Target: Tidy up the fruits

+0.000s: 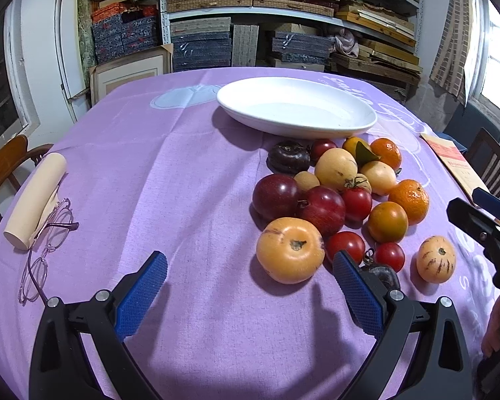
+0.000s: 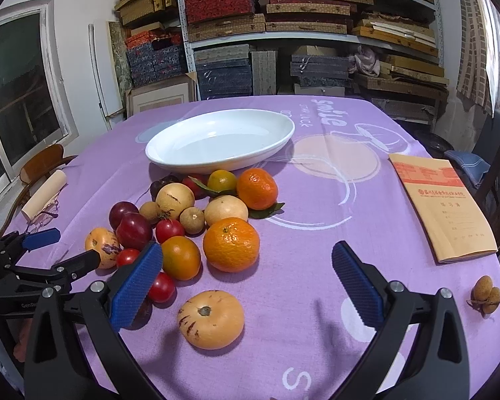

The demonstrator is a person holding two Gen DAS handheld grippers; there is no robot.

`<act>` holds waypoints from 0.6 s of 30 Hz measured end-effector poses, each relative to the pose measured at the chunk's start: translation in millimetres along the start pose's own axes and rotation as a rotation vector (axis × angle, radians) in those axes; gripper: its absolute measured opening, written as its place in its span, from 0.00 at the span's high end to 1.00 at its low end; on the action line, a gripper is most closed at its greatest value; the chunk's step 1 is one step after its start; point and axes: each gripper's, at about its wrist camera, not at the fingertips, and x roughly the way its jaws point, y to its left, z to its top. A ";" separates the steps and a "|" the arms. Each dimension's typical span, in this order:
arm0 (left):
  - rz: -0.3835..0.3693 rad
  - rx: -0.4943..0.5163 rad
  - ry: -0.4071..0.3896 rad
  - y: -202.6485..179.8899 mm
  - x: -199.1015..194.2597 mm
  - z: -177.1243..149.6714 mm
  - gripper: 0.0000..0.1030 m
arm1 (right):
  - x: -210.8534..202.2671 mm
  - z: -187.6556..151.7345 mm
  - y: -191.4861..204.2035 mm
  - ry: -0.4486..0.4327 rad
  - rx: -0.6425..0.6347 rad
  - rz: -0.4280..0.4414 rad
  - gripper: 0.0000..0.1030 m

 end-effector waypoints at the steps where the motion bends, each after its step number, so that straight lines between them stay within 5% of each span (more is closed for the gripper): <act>1: -0.001 -0.006 0.008 0.6 2.6 0.6 0.03 | 0.3 0.1 -0.3 0.001 0.000 0.002 0.04; 3: 0.001 -0.013 0.022 1.3 7.8 0.9 0.06 | -0.5 0.2 1.1 0.001 -0.003 0.003 0.04; 7: -0.012 -0.004 0.036 -0.6 13.8 2.4 0.30 | -1.5 1.3 -1.7 -0.004 -0.001 0.004 0.04; 15: -0.078 -0.029 0.035 1.4 22.3 13.4 0.30 | -1.1 1.6 -3.2 -0.004 0.007 0.003 0.04; 18: -0.099 -0.028 0.051 1.4 25.4 12.1 0.39 | -1.8 1.8 -4.1 -0.007 0.011 0.004 0.04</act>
